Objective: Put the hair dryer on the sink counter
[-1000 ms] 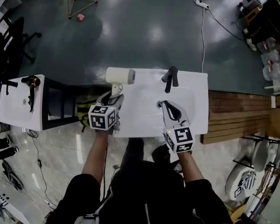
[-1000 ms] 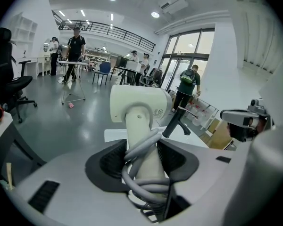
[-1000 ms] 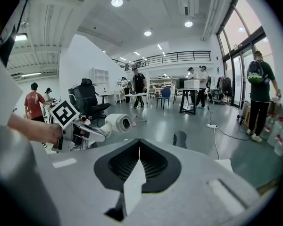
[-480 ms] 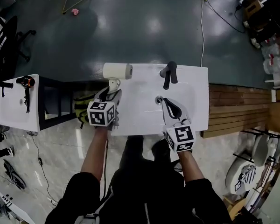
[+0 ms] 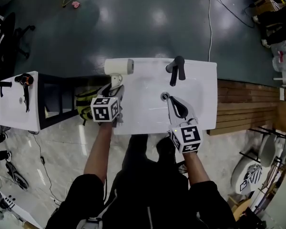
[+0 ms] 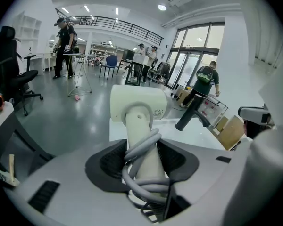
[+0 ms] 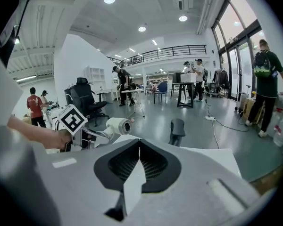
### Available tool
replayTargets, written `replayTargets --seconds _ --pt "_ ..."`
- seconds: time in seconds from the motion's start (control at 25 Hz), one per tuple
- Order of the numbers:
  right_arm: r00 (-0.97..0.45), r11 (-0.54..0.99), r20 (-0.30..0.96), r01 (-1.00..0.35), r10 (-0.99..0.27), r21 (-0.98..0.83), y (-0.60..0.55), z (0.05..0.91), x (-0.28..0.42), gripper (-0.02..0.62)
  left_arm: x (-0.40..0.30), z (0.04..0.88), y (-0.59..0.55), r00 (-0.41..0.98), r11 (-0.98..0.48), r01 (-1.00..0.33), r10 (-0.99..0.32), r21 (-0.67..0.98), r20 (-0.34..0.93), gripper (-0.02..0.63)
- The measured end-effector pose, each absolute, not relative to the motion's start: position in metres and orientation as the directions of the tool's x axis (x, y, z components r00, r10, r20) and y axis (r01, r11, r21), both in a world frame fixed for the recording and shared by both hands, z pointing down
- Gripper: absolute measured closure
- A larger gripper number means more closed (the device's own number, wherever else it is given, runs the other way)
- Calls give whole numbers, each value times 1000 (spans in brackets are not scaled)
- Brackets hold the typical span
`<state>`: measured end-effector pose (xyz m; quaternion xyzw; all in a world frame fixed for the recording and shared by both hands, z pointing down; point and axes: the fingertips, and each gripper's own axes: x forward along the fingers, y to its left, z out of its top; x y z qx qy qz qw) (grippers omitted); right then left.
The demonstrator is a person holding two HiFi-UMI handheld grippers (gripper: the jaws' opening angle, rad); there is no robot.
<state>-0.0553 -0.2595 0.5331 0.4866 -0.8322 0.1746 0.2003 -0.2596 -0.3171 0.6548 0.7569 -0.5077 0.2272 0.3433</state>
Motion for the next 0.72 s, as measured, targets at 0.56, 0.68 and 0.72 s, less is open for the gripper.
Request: replayTargets --seconds 0.56,0.68,0.72 --pt "-437 450 521 -886 -733 -111 -259 544 -52 591 -267 682 -328 344 -206 -939 -602 276 721 407" --pt "-429 443 528 -890 -733 -107 -259 547 -50 591 -267 686 -331 342 -208 -940 -595 271 727 407" --pt "-427 441 530 -891 -733 -108 -259 549 -50 591 -267 688 -331 341 -209 -940 -592 269 730 405"
